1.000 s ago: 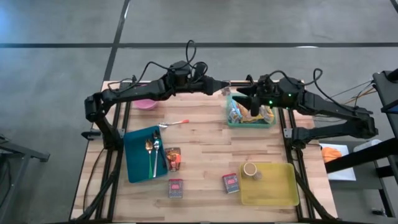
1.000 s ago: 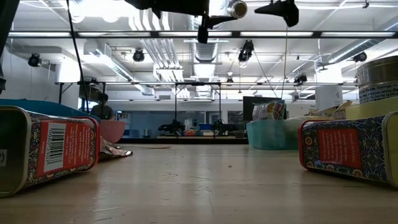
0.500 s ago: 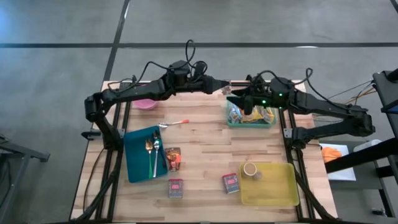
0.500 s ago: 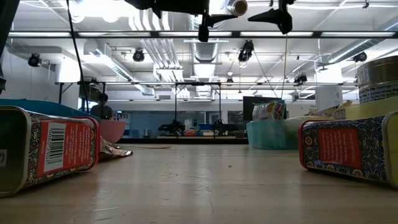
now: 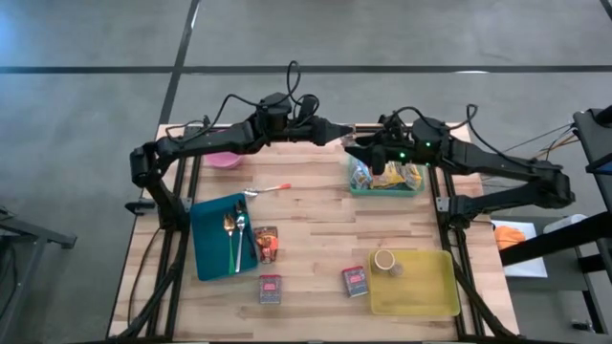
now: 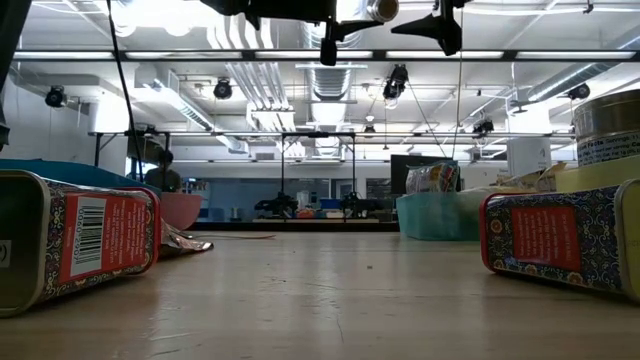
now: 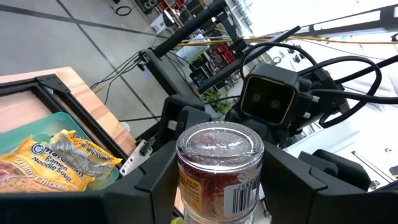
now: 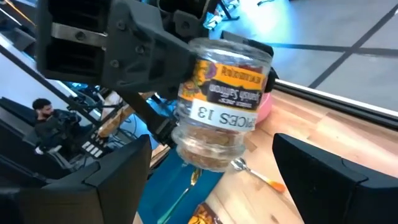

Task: Pick & Place Food Item
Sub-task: Put the brown spice bottle into the yellow bin

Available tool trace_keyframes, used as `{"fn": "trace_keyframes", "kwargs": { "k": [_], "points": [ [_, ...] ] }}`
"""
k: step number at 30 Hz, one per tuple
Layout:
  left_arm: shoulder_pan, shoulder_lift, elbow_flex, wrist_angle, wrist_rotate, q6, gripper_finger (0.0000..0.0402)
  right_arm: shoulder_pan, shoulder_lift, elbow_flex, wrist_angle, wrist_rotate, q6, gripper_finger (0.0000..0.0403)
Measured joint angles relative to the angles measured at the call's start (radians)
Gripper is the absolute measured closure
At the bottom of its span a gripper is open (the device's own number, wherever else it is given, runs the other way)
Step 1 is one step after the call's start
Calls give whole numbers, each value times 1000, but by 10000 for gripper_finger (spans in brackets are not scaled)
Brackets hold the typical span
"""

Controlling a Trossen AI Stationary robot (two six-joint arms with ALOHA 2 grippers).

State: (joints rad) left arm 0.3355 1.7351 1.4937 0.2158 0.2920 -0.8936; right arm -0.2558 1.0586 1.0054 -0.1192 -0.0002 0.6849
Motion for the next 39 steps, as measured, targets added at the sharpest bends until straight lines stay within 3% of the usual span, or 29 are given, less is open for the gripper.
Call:
{"fn": "trace_keyframes", "kwargs": {
  "k": [15, 25, 36, 39],
  "points": [
    [-4, 0, 0, 0, -3, 1, 212, -1, 51, 0, 74, -8, 8, 81],
    [-5, -1, -1, -2, -3, 12, 212, -1, 49, 0, 71, -20, 7, 234],
    [-6, -2, -2, -6, 12, 2, 209, -1, 41, 0, 49, -45, 5, 234],
    [-6, -3, -2, -9, 40, -13, 151, 0, 26, 0, 0, -70, -16, 234]
  ]
}}
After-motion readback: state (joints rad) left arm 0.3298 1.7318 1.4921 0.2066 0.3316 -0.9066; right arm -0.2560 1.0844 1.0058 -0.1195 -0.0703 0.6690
